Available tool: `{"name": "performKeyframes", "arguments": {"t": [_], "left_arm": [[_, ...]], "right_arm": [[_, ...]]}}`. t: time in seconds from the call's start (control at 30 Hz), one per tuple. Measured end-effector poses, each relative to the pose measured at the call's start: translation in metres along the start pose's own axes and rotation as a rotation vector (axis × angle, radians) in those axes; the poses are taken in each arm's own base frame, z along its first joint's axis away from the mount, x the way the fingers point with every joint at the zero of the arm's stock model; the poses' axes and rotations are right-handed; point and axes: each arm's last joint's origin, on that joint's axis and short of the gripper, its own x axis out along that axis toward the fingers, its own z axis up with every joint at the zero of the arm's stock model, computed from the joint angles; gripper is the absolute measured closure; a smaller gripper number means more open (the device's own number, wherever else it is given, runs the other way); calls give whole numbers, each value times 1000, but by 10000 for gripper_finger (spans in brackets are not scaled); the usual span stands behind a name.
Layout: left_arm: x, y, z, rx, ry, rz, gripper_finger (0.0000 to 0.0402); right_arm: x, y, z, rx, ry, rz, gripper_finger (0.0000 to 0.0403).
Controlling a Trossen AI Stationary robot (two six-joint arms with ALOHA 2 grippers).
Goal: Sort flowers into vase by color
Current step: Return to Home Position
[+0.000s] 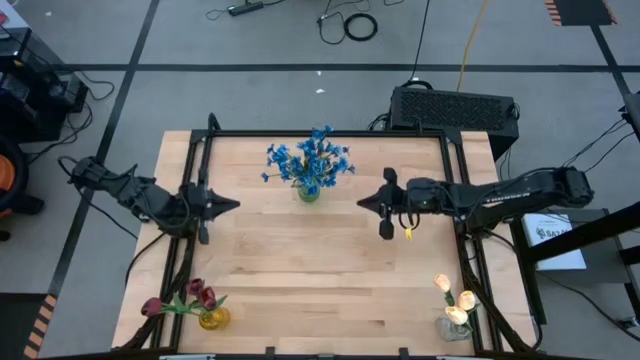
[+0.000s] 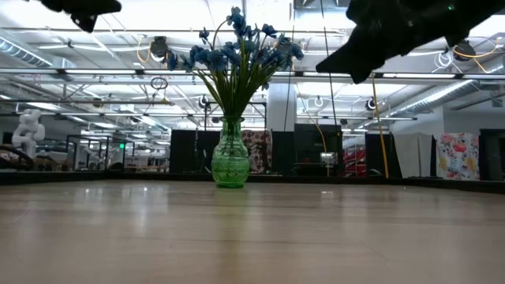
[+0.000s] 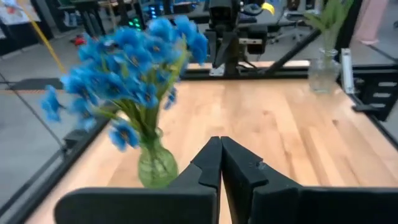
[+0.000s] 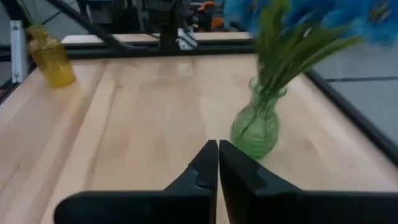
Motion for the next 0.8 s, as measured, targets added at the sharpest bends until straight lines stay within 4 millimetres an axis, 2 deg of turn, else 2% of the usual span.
{"name": "performKeyframes", "arguments": {"t": [0.23,0.4,0.6,0.8], "left_arm": [[-3,-1,-34,-37,-47,-47,397],[-6,4,-56,-53,-70,-13,397],[-12,6,-58,-115,-150,-82,397],[5,-5,-73,-123,-250,-101,398]], "right_arm": [[-5,16,-20,-9,-10,95,401],[-20,20,-15,-18,-76,124,402],[-41,21,-30,-16,-137,164,402],[-55,15,-54,16,-250,176,403]]}}
